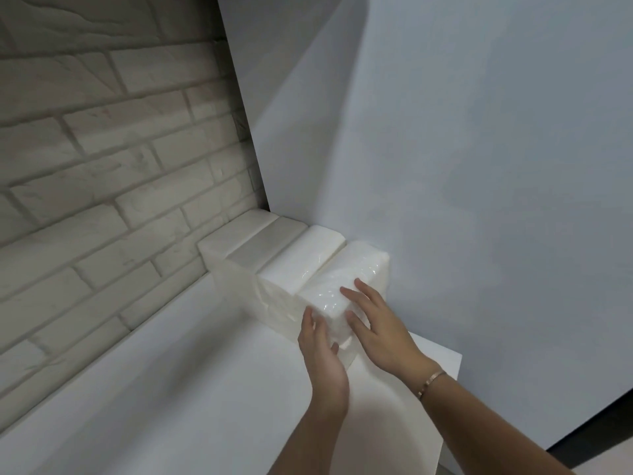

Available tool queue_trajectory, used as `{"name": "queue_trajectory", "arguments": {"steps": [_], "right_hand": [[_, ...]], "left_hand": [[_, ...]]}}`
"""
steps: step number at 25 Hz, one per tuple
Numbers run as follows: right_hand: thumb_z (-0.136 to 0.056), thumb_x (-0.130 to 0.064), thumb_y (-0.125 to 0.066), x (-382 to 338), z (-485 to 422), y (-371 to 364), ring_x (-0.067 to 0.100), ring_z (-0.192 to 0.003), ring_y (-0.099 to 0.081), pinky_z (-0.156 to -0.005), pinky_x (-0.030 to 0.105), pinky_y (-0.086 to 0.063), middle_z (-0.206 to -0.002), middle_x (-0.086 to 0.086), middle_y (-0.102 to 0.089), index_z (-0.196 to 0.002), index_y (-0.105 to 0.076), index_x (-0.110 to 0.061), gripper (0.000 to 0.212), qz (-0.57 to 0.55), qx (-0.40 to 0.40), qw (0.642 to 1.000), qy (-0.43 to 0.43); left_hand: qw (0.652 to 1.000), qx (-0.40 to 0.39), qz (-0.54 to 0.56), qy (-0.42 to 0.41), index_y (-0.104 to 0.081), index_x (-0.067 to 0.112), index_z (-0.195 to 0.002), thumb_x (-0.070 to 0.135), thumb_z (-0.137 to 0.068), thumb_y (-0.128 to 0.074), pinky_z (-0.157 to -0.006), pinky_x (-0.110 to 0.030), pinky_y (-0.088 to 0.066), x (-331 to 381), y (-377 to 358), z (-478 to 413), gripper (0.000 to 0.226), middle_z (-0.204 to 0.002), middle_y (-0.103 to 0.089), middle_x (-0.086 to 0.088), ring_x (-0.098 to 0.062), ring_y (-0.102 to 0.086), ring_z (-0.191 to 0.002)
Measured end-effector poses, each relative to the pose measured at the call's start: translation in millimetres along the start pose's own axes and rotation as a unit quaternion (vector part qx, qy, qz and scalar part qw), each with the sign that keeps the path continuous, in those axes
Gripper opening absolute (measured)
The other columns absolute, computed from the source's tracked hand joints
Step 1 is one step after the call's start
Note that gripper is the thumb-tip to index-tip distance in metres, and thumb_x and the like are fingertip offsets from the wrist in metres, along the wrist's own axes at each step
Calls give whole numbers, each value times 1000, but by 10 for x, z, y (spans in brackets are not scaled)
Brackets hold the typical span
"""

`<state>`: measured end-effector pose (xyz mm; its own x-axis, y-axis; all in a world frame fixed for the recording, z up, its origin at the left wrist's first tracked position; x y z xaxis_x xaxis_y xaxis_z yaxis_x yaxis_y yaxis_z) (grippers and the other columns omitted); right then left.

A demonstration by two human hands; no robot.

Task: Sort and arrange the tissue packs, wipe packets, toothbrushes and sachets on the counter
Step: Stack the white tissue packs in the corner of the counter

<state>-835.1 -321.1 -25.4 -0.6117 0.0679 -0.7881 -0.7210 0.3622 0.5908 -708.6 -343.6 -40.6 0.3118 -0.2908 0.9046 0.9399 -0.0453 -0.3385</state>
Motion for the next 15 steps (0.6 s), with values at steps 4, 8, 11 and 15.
{"name": "queue_trajectory", "arguments": {"steps": [4, 8, 11, 15], "right_hand": [[-104, -41, -52, -18, -75, -34, -2, -143, -36, -104, 23, -37, -163, -26, -21, -146, -46, -47, 43, -10, -11, 1000, -7], [-103, -37, -53, -21, -76, -66, -1, -144, -34, -106, 23, -35, -164, -23, -20, -146, -47, -44, 43, -14, -16, 1000, -7], [-102, -27, -58, -27, -60, -13, 5, -139, -41, -111, 26, -37, -155, -16, -32, -139, -52, -38, 39, -99, 71, 992, -19], [-97, -41, -61, 162, -43, -76, 16, -126, -54, -112, 40, -43, -140, -6, -49, -146, -47, -27, 53, -307, 96, 925, -202]], "left_hand": [[1000, -11, 2, 14, -53, 45, -140, 44, -105, -45, -114, -44, -43, -5, 78, -26, 36, -146, -51, 17, -5, -51, -133], [999, -18, -30, 13, -51, 40, -143, 41, -105, -43, -111, -45, -45, 99, 92, -5, 39, -144, -50, 17, -6, -50, -134], [998, -12, -67, 9, -51, 36, -141, 37, -106, -42, -104, -41, -49, 164, 124, -14, 36, -140, -54, 14, -10, -53, -129], [996, -19, -83, 30, -52, 38, -135, 38, -106, -43, -99, -43, -53, 173, 116, 51, 30, -134, -57, 11, -16, -58, -124]]}}
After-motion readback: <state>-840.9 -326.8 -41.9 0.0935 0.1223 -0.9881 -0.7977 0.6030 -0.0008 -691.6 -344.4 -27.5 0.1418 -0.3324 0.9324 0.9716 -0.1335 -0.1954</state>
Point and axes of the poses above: each hand's wrist, its own z-axis away from the middle knuckle, its own y-axis out of the back of the hand, x = y × z, the point moved 4 cm from there along -z, towards the middle knuckle
